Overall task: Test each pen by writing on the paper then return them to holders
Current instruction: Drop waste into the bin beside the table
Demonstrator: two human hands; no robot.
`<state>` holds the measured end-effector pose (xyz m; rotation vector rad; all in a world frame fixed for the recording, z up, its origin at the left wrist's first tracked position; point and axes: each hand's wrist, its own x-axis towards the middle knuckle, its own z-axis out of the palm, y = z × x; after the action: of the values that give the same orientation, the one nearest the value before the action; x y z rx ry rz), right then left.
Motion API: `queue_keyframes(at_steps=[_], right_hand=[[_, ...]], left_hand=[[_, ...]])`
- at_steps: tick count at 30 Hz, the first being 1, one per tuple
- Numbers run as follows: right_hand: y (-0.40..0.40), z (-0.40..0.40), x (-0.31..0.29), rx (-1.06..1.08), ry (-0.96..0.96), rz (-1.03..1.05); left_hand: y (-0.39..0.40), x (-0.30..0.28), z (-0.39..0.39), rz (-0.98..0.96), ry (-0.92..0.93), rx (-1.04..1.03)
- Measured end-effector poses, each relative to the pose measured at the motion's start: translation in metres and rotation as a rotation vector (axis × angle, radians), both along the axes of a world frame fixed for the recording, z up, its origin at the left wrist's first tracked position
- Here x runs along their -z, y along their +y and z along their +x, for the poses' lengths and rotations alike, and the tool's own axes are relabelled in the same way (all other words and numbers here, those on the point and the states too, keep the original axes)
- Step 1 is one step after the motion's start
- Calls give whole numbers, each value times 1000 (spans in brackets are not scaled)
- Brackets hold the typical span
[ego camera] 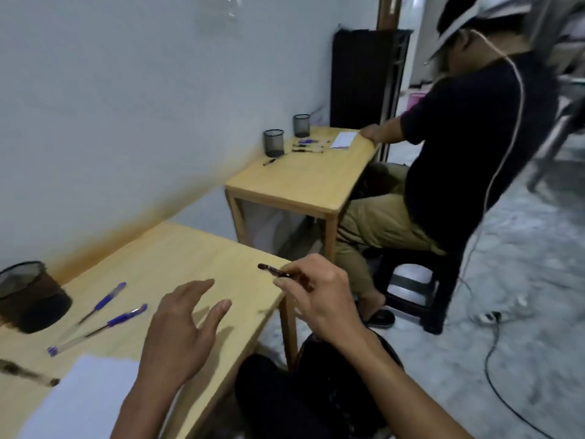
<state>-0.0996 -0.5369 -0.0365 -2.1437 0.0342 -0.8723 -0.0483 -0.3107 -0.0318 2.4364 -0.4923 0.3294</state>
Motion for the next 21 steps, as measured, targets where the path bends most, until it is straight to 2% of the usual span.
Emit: queue_keyframes(at_steps=[4, 10, 15, 21], right_hand=[[-47, -5, 35, 235, 104, 212], [-89, 3, 109, 448, 293, 520], [-100, 3, 138, 533, 408, 639], [-99, 2, 154, 510, 531, 649]], left_hand=[[-35, 32, 20, 152, 103, -35], [-56, 64, 40, 377, 147, -52], [-55, 68, 44, 425, 129, -58], [-56, 65, 40, 433, 110, -59]])
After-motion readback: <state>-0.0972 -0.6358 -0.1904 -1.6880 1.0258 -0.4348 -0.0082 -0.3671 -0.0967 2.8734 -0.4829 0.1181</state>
